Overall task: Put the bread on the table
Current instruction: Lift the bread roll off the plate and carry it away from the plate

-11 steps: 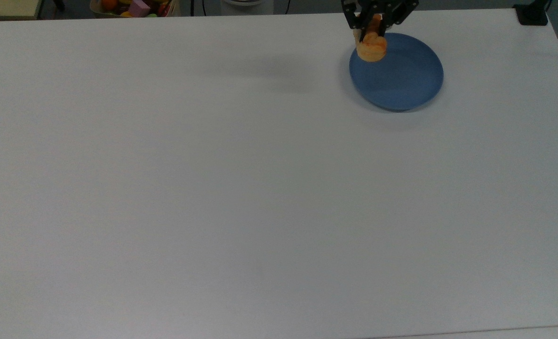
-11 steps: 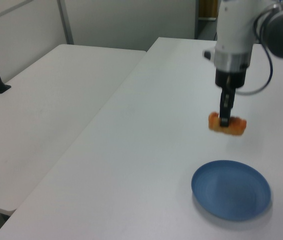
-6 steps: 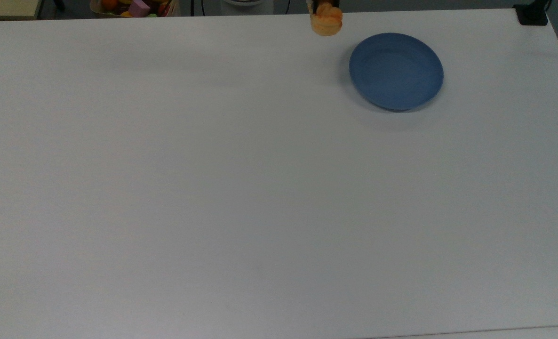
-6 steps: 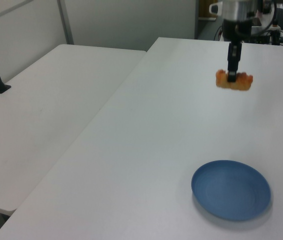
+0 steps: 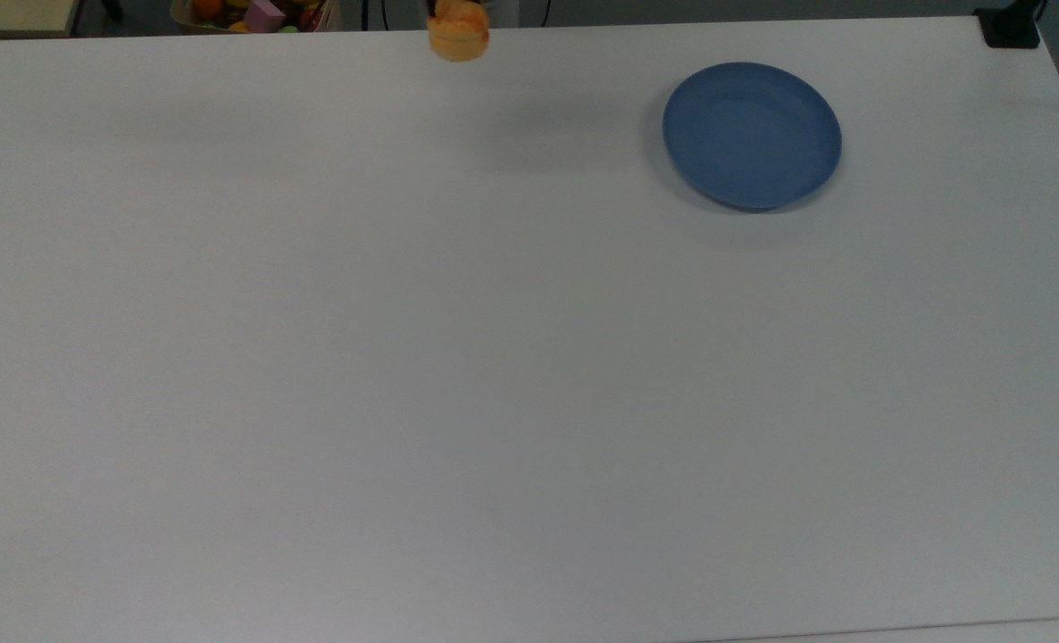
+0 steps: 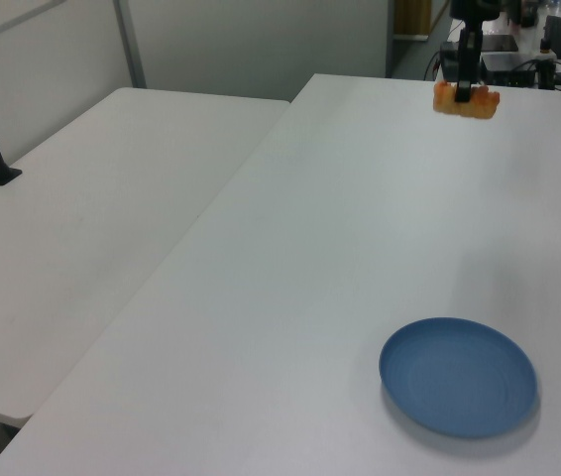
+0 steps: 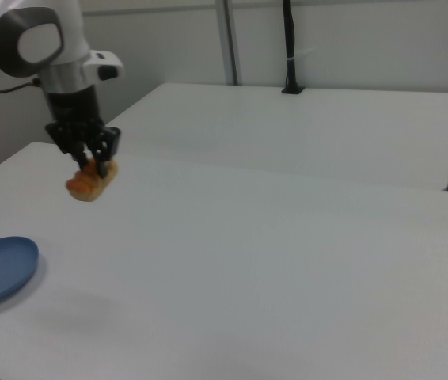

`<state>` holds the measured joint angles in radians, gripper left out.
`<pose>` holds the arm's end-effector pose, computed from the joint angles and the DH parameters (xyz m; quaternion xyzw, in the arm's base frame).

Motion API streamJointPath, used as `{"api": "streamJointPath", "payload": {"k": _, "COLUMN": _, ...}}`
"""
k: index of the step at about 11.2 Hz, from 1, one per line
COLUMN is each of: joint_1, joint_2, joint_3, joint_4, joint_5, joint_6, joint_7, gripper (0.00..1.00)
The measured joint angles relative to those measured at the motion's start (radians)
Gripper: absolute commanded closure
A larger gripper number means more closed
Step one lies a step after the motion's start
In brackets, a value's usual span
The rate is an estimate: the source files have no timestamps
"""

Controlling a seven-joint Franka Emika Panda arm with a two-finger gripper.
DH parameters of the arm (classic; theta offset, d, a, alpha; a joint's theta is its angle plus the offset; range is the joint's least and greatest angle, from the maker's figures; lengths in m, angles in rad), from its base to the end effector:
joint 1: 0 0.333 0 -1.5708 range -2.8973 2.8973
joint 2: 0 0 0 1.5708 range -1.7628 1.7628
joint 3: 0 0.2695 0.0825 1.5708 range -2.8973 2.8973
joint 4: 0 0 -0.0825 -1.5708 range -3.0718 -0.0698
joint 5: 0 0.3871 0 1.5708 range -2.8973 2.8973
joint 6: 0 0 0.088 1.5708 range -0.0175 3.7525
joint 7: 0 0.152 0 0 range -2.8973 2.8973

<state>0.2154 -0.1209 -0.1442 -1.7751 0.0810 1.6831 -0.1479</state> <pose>0.5326 0.0469 0.5110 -0.9931 -0.1056 -0.0156 0.0484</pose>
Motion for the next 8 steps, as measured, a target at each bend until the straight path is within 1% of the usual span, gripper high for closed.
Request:
{"api": "streamJointPath", "payload": {"k": 2, "joint_1": -0.039, "joint_2": 0.009, "joint_3": -0.061, "joint_4": 0.002, "joint_5": -0.001, "joint_6": 0.000, "joint_7": -0.125, "gripper": 0.63}}
{"api": "streamJointPath", "payload": {"k": 4, "joint_1": -0.093, "joint_2": 0.053, "joint_3": -0.104, "joint_4": 0.003, "joint_5": -0.013, "joint_6": 0.001, "joint_7": -0.262, "gripper": 0.63}}
{"api": "streamJointPath", "payload": {"k": 6, "joint_1": -0.129, "joint_2": 0.101, "joint_3": -0.144, "joint_4": 0.004, "joint_5": -0.032, "joint_6": 0.070, "joint_7": -0.341, "gripper": 0.63}}
{"api": "streamJointPath", "payload": {"k": 8, "joint_1": -0.195, "joint_2": 0.150, "joint_3": -0.190, "joint_4": 0.004, "joint_5": -0.034, "joint_6": 0.145, "joint_7": -0.466, "gripper": 0.63}}
